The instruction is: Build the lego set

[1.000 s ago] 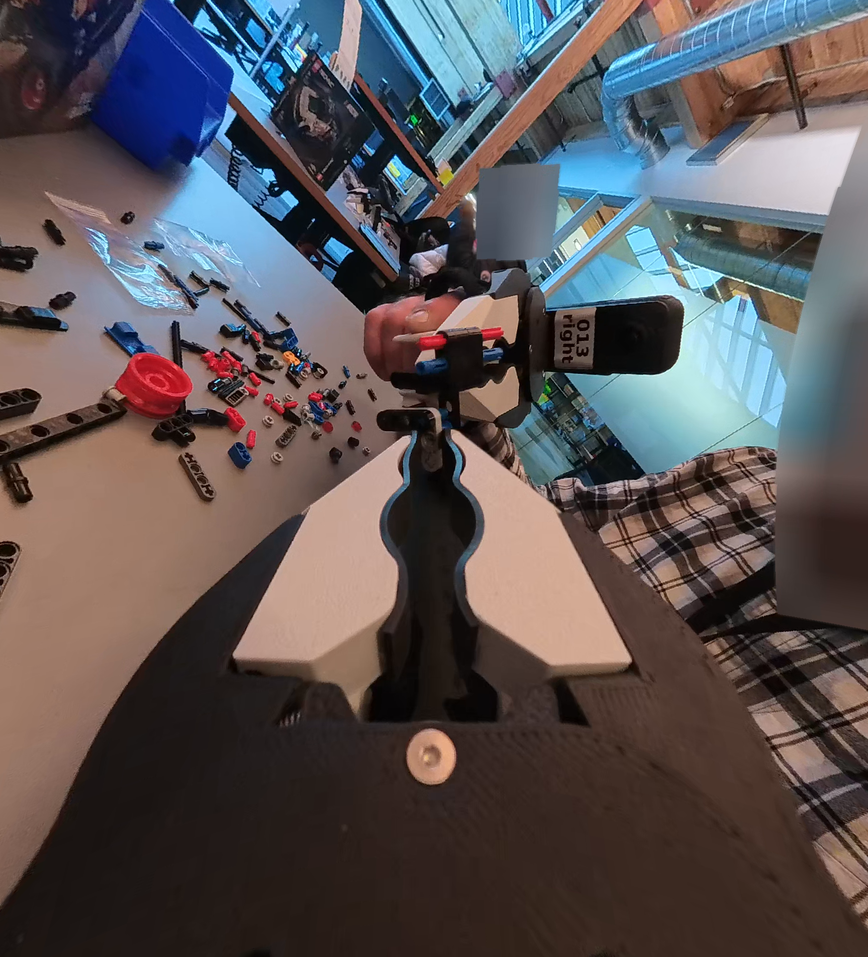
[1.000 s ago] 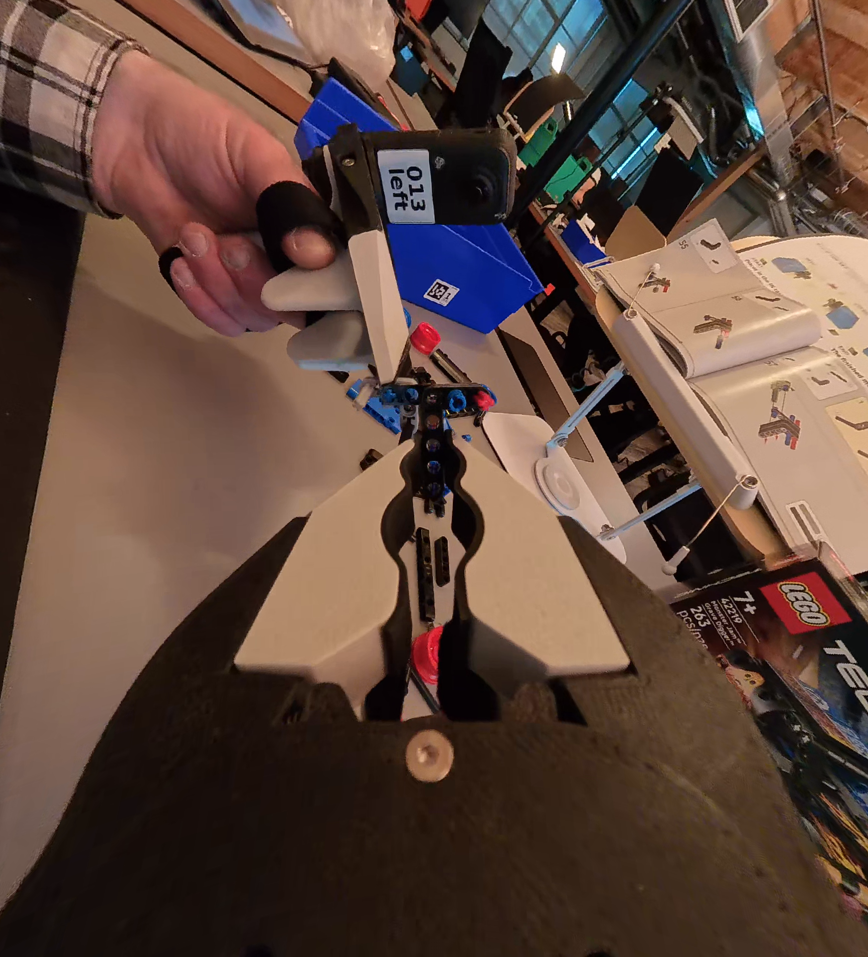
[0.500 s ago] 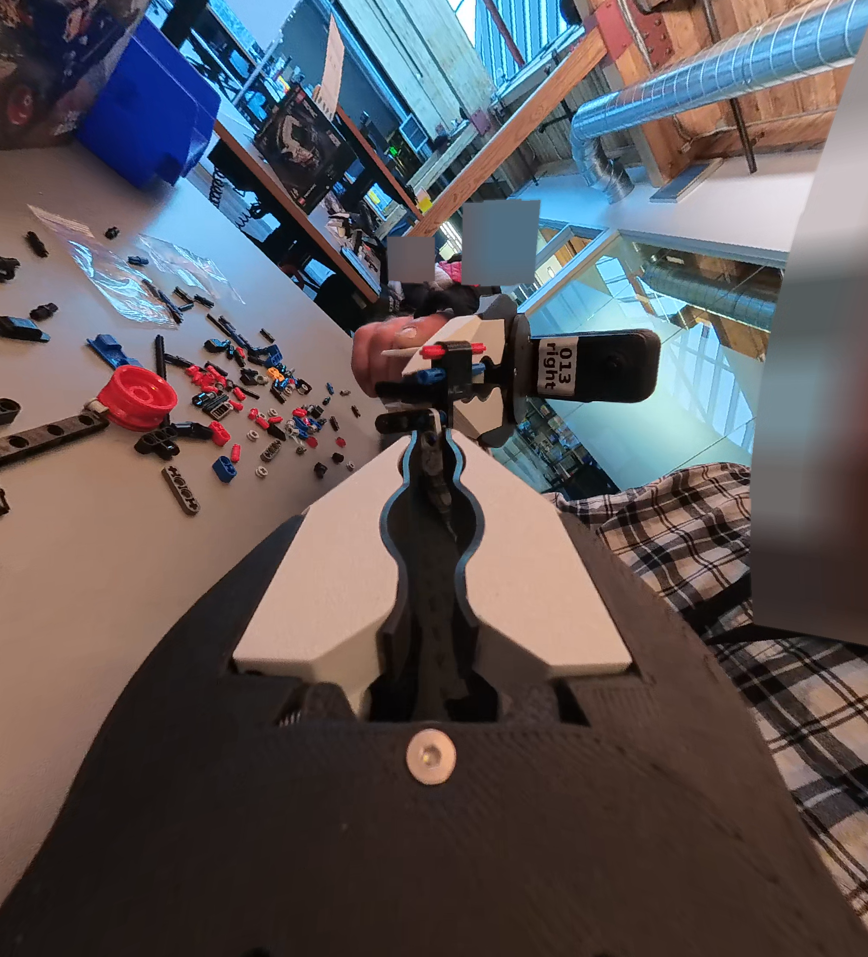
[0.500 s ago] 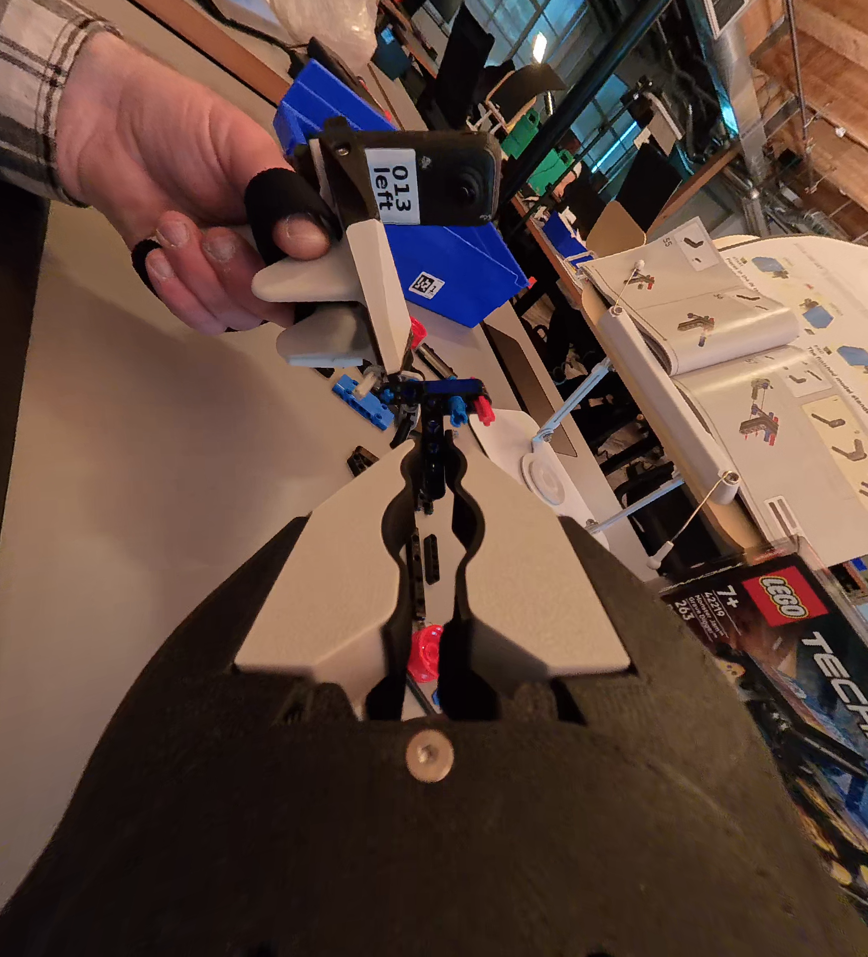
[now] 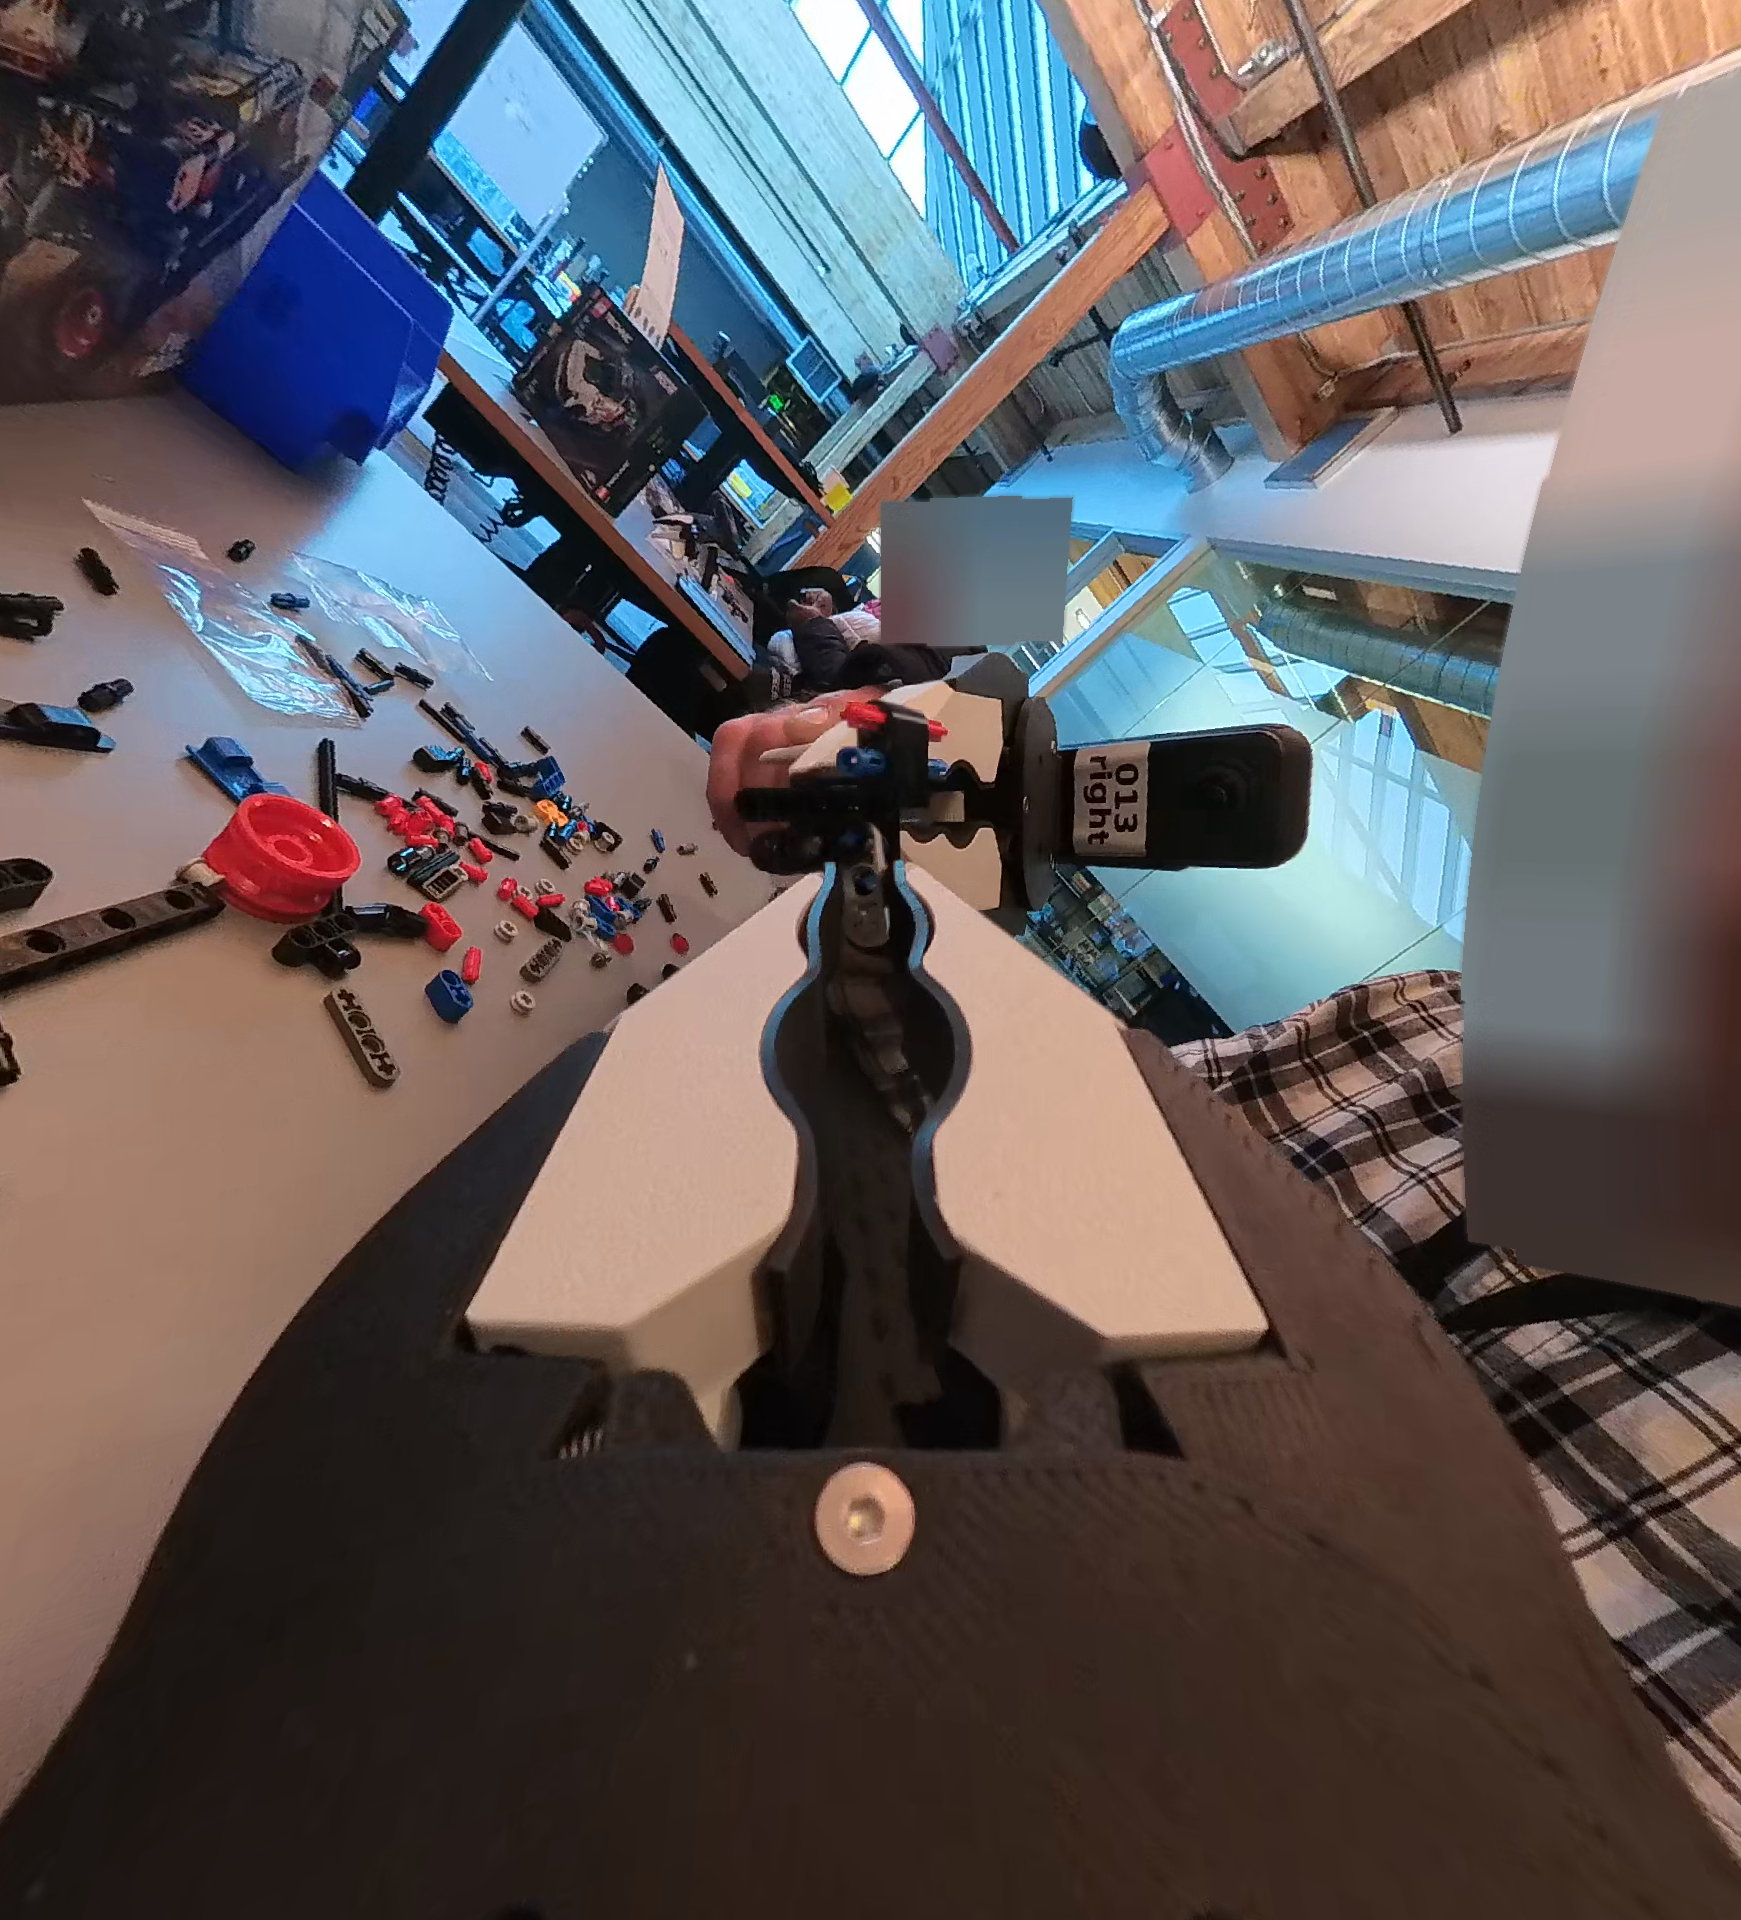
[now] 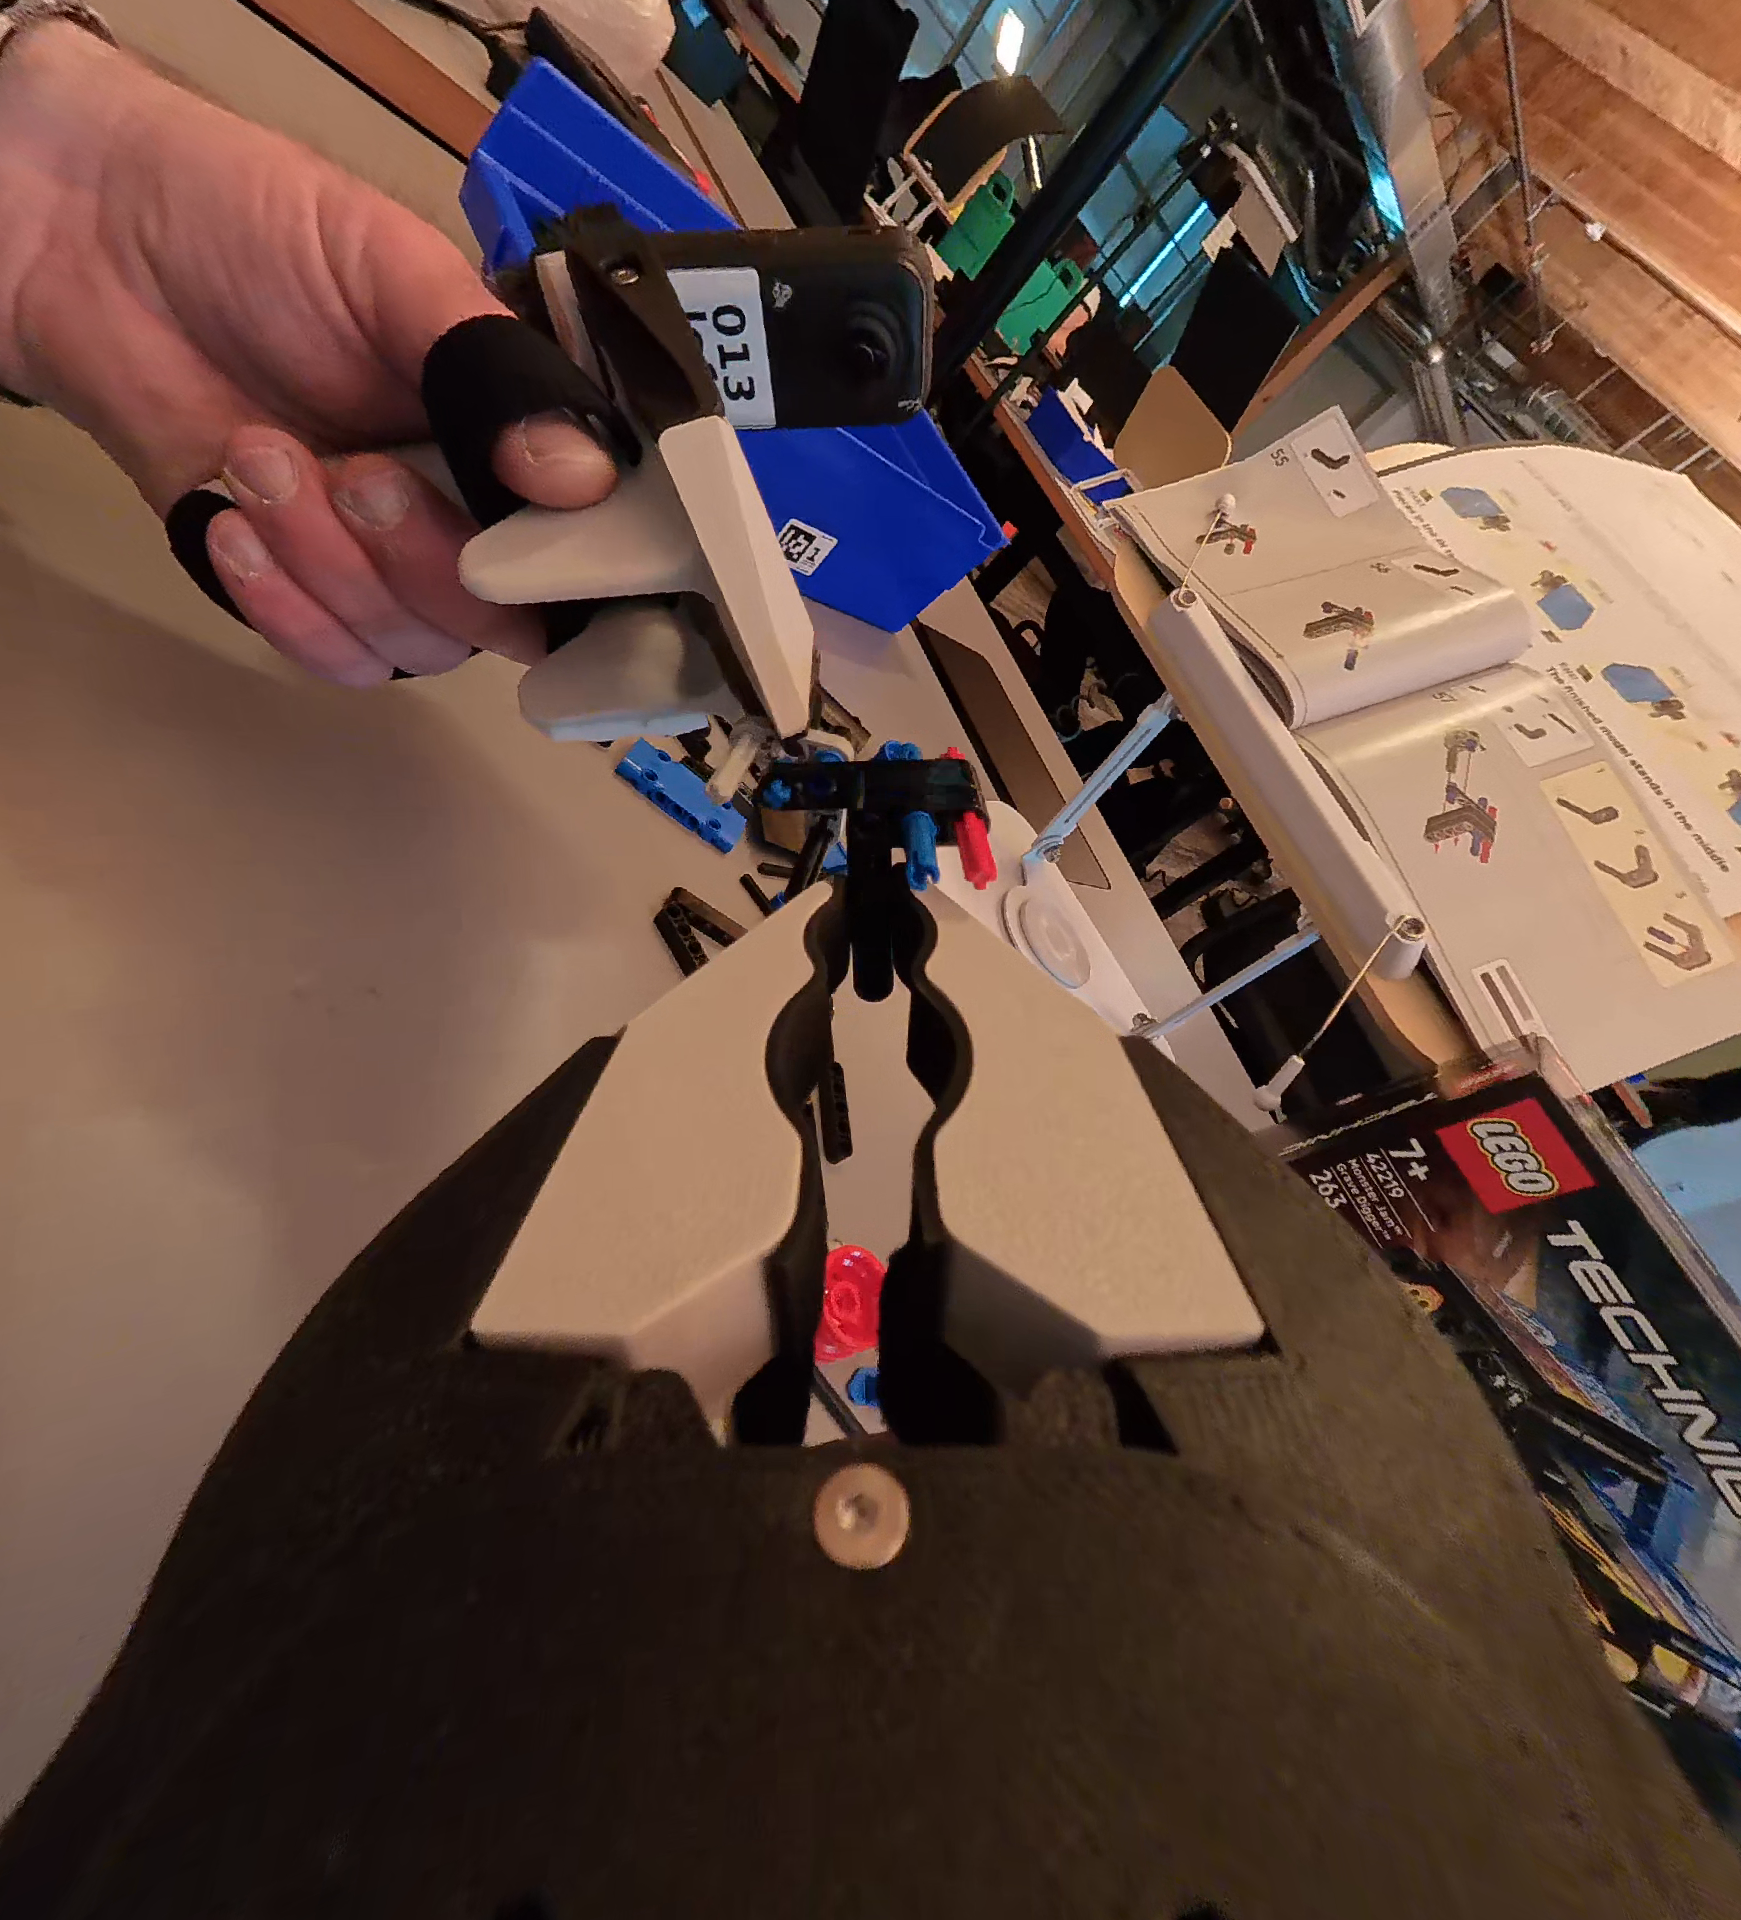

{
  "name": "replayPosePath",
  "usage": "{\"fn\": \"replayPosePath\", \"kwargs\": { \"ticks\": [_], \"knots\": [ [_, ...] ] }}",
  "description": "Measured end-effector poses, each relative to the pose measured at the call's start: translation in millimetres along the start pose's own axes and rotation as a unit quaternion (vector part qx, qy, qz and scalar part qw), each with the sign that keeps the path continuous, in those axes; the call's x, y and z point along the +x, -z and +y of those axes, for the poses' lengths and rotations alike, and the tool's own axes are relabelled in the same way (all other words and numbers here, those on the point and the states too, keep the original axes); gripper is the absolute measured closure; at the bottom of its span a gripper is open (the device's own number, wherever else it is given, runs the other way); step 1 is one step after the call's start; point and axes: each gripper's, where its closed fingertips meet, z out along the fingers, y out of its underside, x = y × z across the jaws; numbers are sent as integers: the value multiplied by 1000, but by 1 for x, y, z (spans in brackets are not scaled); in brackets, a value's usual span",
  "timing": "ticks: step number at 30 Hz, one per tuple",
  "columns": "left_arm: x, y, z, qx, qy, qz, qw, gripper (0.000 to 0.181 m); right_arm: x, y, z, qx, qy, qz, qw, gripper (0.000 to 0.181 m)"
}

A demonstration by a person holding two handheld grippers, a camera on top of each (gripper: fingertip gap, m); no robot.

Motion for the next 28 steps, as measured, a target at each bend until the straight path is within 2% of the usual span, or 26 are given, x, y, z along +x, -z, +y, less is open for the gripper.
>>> {"fn": "replayPosePath", "kwargs": {
  "ticks": [10, 19, 28],
  "knots": [
    [2, -1, -3, 11, -9, 3, 1000, 176, 1, -2, 0, -3, -5, 10, 1000, 176],
    [7, -1, -5, 23, 1, 28, 999, 176, 3, 0, -5, 27, -74, -10, 997, 176],
    [10, -3, -10, 46, 8, 41, 998, 175, 6, 0, -5, 18, -49, 15, 998, 176]
  ]
}}
